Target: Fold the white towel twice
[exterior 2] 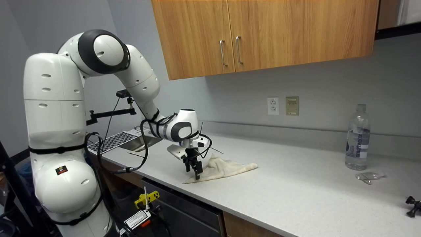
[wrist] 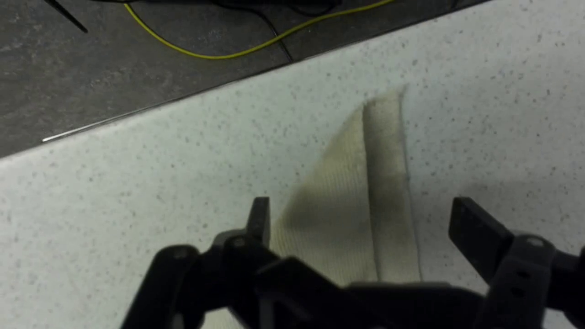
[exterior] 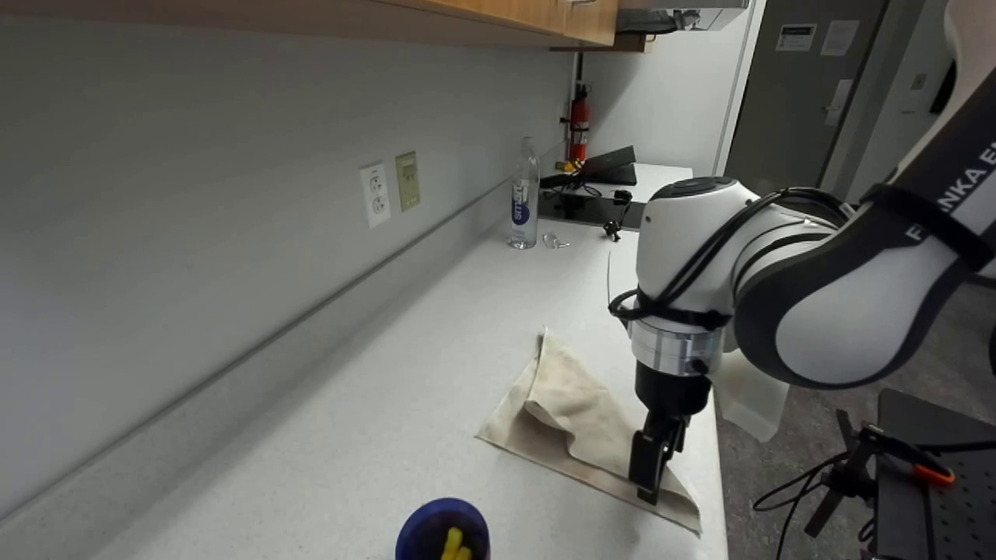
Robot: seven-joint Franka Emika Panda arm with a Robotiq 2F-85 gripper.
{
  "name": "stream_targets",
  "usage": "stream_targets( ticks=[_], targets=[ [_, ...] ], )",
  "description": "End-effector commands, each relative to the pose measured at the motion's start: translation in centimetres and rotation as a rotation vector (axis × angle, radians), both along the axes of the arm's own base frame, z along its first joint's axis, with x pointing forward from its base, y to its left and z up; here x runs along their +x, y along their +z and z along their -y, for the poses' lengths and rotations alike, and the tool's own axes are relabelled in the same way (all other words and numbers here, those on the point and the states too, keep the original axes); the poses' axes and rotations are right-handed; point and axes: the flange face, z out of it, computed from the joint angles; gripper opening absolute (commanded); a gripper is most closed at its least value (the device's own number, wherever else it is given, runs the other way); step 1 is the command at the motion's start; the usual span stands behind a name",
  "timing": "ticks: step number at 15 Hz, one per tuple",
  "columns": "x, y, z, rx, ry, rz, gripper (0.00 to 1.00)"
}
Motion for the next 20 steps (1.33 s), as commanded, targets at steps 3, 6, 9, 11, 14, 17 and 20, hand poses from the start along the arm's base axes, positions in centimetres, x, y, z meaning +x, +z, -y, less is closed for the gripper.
stream_targets(
  ticks=[3, 6, 9, 11, 14, 17, 20],
  targets=[
    [-1.7, -0.6, 0.0, 0.022, -0.072, -0.025, 1.00],
    [-2.0, -1.3, -0.4, 0.035, -0.086, -0.036, 1.00],
    [-2.2, -2.0, -0.9, 0.043, -0.099, -0.042, 0.98],
    [-2.2, -2.4, -1.1, 0.043, -0.098, -0.035, 0.96],
    [-2.1, -2.7, -1.1, 0.047, -0.108, -0.029, 0.84],
    [-2.1, -2.7, -0.9, 0.039, -0.116, -0.021, 0.59],
    [-2.1, -2.4, -0.5, 0.025, -0.132, -0.017, 0.38]
  ],
)
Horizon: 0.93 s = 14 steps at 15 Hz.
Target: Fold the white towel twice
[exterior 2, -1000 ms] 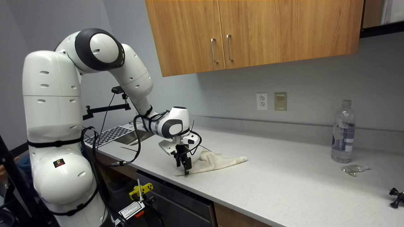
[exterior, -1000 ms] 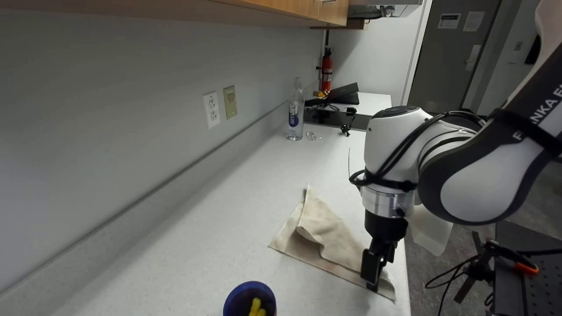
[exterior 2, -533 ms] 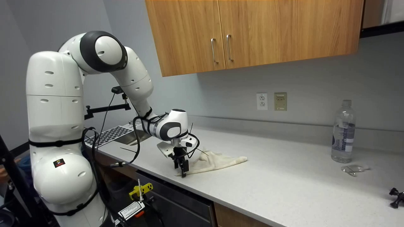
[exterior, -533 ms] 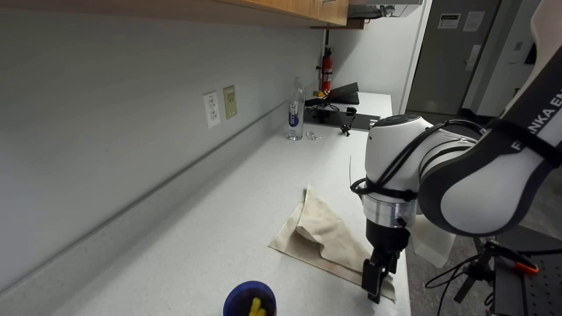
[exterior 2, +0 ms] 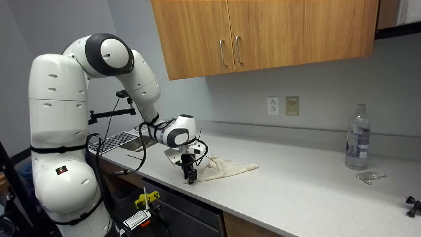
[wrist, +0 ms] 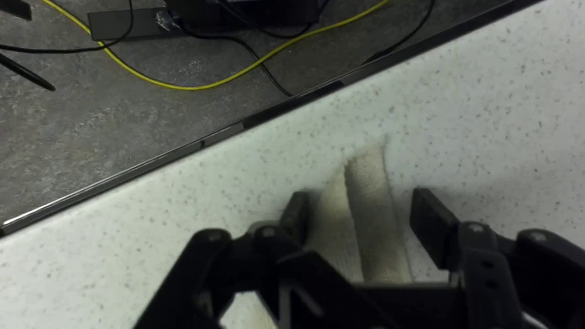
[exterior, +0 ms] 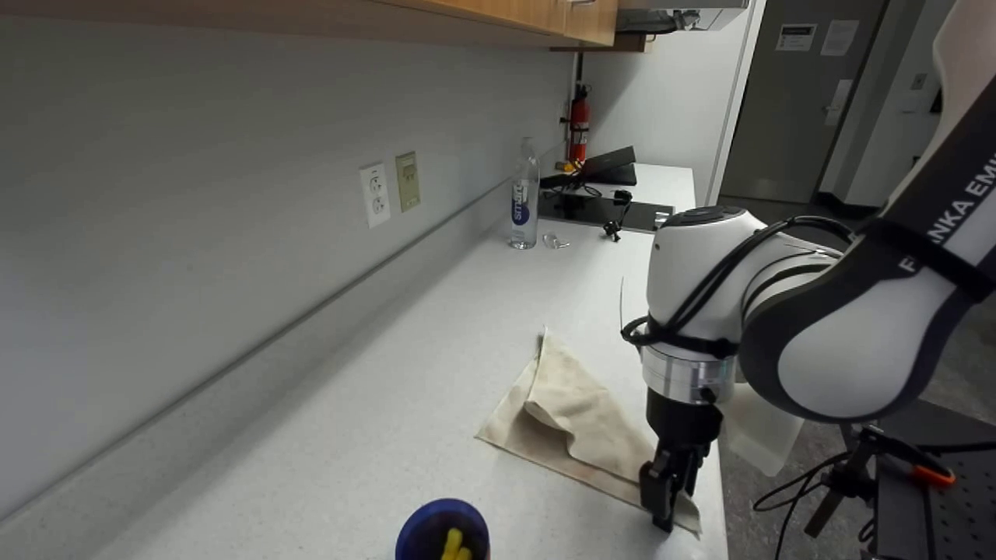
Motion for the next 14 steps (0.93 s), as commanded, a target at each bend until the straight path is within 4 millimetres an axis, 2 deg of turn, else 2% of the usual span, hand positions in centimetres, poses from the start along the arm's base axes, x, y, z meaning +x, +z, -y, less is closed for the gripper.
stream_targets(
  ticks=[1, 5, 9, 14],
  targets=[
    [-0.4, 0.0, -0.1, -0.011, -0.031, 0.021, 0.29],
    [-1.4, 0.4, -0.1, -0.042, -0.039, -0.002, 0.01],
    [-3.4, 0.7, 0.2, -0.070, -0.018, -0.041, 0.01],
    [-7.5, 0.6, 0.5, -0.106, 0.035, -0.166, 0.01]
  ],
)
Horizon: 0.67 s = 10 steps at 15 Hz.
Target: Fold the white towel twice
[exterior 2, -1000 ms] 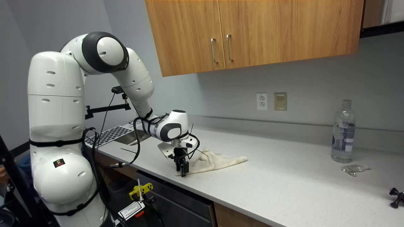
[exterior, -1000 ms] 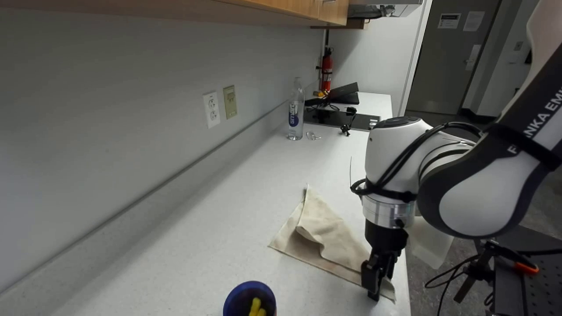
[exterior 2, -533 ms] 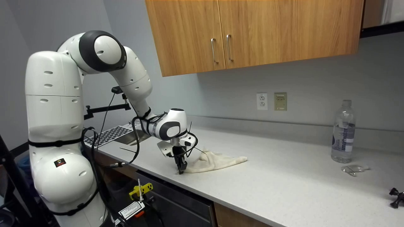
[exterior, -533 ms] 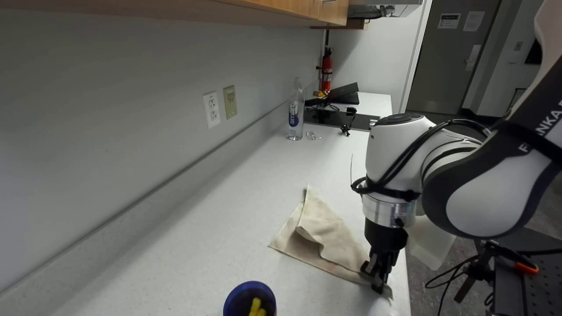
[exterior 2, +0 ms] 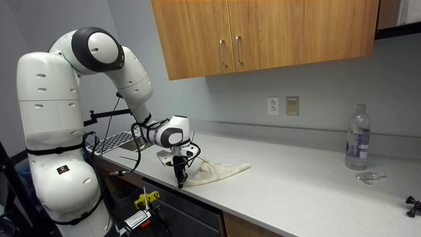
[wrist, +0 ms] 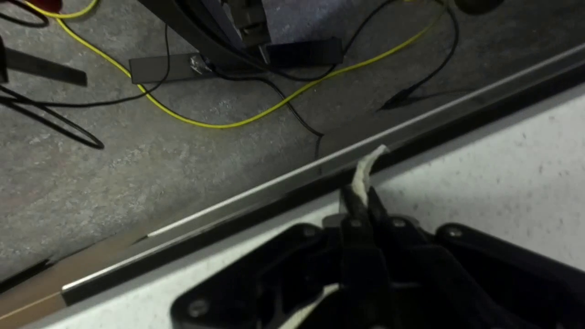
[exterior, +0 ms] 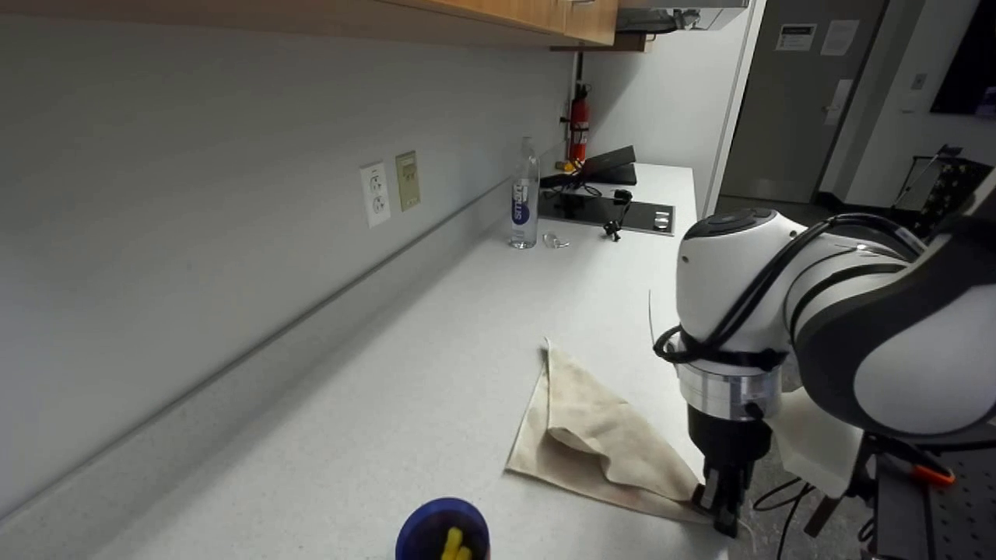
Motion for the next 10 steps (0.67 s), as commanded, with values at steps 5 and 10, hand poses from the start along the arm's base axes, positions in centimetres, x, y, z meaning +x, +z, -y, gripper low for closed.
stream_targets(
  ticks=[5, 10],
  targets=[
    [-5.5, 1.7, 0.9, -0.086, 0.085, -0.179, 0.01],
    [-2.0, 6.0, 1.8, -0.119, 0.109, -0.089, 0.01]
  ],
)
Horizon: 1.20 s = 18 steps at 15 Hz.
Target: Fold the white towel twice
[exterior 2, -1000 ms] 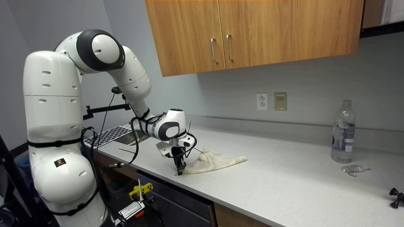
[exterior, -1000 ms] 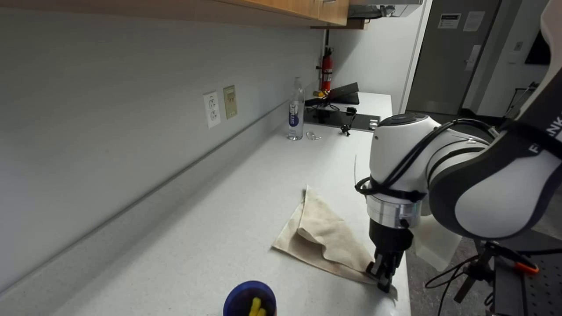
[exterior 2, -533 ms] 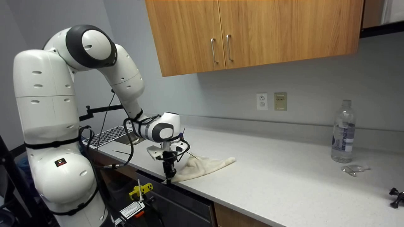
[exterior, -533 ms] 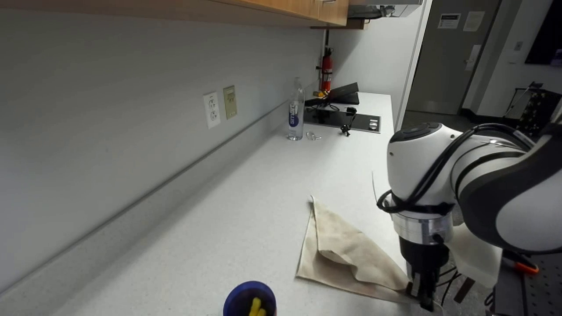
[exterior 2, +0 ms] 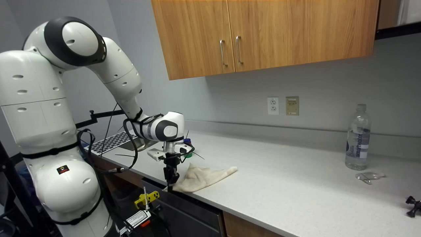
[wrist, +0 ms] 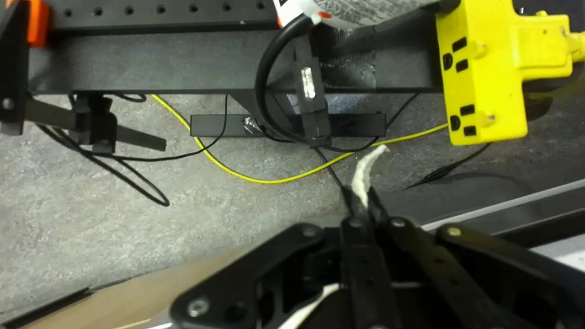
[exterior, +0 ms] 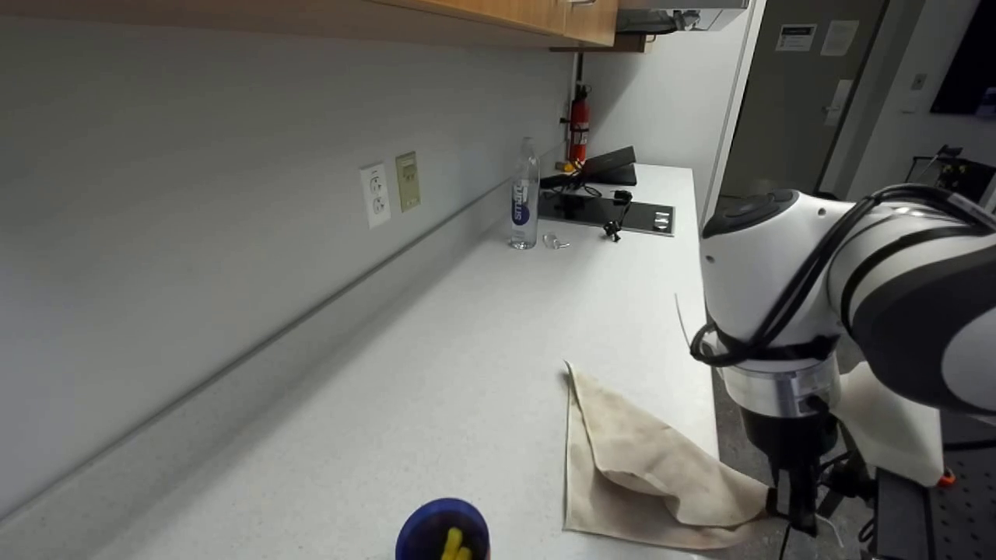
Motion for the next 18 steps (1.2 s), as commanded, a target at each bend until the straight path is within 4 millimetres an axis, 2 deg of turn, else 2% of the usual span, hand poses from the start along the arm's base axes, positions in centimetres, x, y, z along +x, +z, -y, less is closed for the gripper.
stream_targets(
  ticks=[1, 6, 11, 14, 18],
  targets=[
    [2.5, 4.1, 1.0, -0.020, 0.023, 0.081, 0.01],
    [7.5, 7.2, 1.9, -0.012, 0.026, 0.222, 0.01],
    [12.0, 9.0, 3.3, -0.022, 0.011, 0.357, 0.01],
    [14.0, 8.9, 3.9, -0.026, 0.011, 0.418, 0.01],
    [16.0, 7.2, 4.1, -0.015, -0.004, 0.453, 0.01]
  ],
)
